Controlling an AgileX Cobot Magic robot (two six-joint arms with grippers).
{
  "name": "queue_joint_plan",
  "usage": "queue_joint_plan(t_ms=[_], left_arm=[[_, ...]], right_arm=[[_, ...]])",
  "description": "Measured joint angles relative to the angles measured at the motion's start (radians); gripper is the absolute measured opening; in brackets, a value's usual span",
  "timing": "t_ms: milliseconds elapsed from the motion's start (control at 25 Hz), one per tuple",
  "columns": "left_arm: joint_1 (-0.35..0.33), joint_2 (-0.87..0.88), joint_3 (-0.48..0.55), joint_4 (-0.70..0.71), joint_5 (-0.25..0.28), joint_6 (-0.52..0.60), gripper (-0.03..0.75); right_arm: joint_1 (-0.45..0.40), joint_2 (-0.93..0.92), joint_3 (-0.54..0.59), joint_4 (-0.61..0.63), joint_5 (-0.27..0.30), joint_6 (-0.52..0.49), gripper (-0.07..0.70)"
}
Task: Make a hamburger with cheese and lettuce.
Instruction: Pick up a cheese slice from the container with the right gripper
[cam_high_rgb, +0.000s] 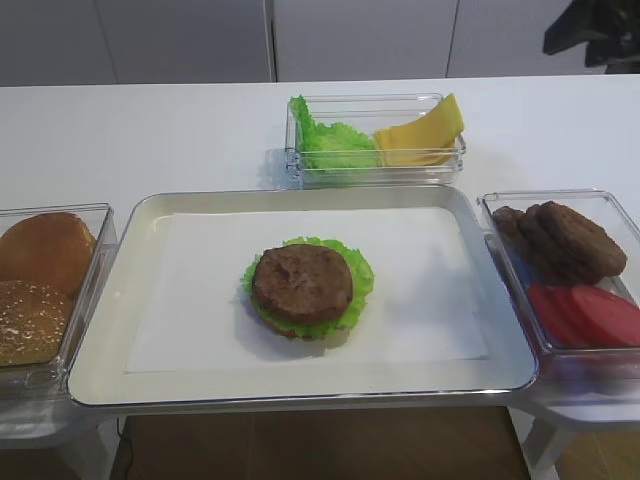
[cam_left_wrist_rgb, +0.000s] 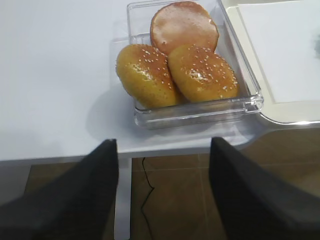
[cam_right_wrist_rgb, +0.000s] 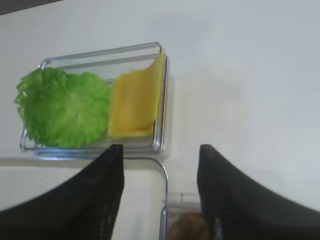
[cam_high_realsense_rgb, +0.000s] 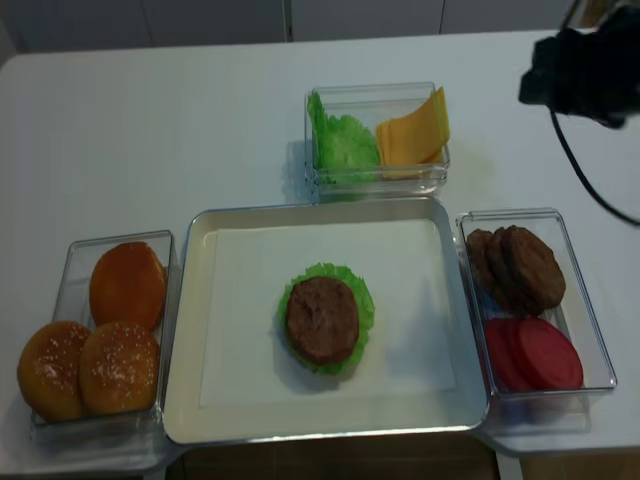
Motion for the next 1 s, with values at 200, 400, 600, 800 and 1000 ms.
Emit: queue_joint_plan(t_ms=[200,400,600,800,1000], left_arm=[[0.000,0.000,0.000,0.000,0.000,0.000,0.433],[0.000,0.000,0.000,0.000,0.000,0.000,0.433],[0.000,0.000,0.000,0.000,0.000,0.000,0.433],[0.000,0.000,0.000,0.000,0.000,0.000,0.433],[0.000,0.000,0.000,0.000,0.000,0.000,0.433]], right_arm=[[0.000,0.256,-0.223,0.116,0.005,-0.057,0.376],[0.000,0.472,-0.410,0.194,0.035,-0.118,0.375],[0.000,0.621,-0.518,0.243,0.051,-0.154,0.375],[0.000,0.686,-0.533,0.338,0.053,-0.229,0.375],[0.000,0.698,-0.533,0.364,0.053,-0.245,0.372]])
